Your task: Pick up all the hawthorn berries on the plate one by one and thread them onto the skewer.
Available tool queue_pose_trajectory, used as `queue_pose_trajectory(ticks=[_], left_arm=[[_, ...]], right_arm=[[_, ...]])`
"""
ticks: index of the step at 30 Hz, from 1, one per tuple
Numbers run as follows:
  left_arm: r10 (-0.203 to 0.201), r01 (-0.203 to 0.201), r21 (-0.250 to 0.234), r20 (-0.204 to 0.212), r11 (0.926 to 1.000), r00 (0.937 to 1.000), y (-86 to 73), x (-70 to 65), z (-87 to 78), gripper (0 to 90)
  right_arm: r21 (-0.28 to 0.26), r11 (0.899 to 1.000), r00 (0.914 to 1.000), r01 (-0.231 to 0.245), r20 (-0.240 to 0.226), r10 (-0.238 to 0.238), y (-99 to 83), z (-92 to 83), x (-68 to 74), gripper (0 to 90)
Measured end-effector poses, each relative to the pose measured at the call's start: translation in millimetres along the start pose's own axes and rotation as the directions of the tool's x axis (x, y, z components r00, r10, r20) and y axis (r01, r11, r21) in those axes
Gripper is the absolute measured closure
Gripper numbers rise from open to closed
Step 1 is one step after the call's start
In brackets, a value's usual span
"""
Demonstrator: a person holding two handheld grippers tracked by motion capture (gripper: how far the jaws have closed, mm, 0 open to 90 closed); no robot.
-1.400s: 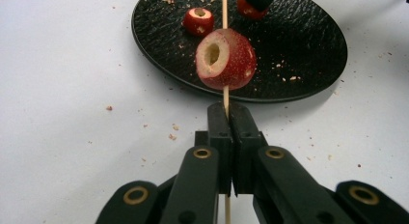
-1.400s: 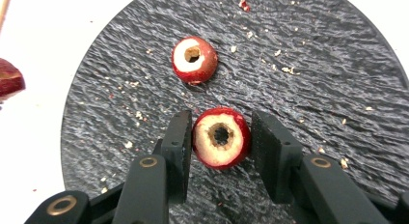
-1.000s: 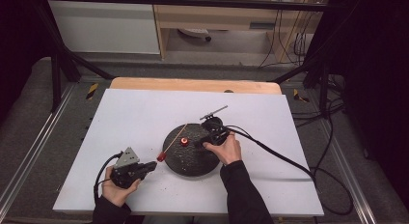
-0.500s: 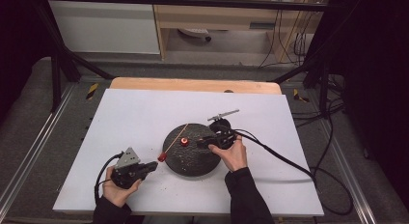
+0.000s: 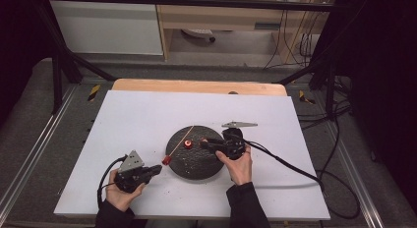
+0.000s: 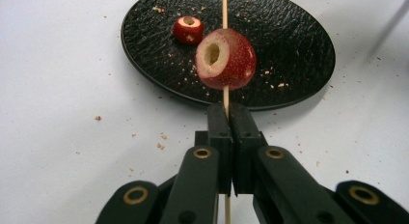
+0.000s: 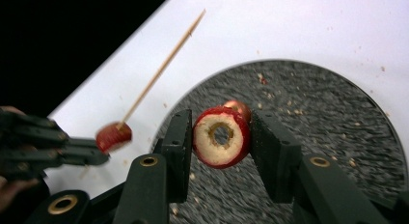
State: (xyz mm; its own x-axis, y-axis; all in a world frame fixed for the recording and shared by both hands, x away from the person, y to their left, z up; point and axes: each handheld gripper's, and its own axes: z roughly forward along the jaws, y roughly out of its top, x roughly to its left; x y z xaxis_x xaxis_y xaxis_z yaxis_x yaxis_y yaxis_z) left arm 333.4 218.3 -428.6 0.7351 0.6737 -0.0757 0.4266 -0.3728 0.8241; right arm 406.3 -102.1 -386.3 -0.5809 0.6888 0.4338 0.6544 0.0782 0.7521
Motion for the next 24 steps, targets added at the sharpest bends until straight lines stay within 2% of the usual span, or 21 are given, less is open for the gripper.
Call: queue_pose_trajectory(ticks=[6,10,17,24], left_arm=[[0.000,0.000,-0.005,-0.001,1.0000,1.0000,0.2,-0.2,-0.4,88.2],[-0.001,0.001,-0.008,0.000,1.0000,1.0000,0.3,-0.8,-0.1,88.2],[-0.001,0.001,-0.011,0.000,0.9999,1.0000,0.7,-2.7,1.0,88.2],[0.001,-0.001,-0.015,0.004,0.9999,1.0000,1.6,-5.6,3.0,88.2]], right_arm=[[-0.096,0.994,0.9987,-0.044,-0.029,0.042,-8.0,-2.2,0.4,61.7],[-0.174,0.982,0.9967,-0.076,-0.041,0.070,-14.0,-5.4,0.3,61.8],[-0.304,0.945,0.9923,-0.123,-0.052,0.113,-26.6,-9.8,-0.2,61.8],[-0.379,0.913,0.9883,-0.152,-0.053,0.143,-33.2,-9.5,-3.2,61.8]])
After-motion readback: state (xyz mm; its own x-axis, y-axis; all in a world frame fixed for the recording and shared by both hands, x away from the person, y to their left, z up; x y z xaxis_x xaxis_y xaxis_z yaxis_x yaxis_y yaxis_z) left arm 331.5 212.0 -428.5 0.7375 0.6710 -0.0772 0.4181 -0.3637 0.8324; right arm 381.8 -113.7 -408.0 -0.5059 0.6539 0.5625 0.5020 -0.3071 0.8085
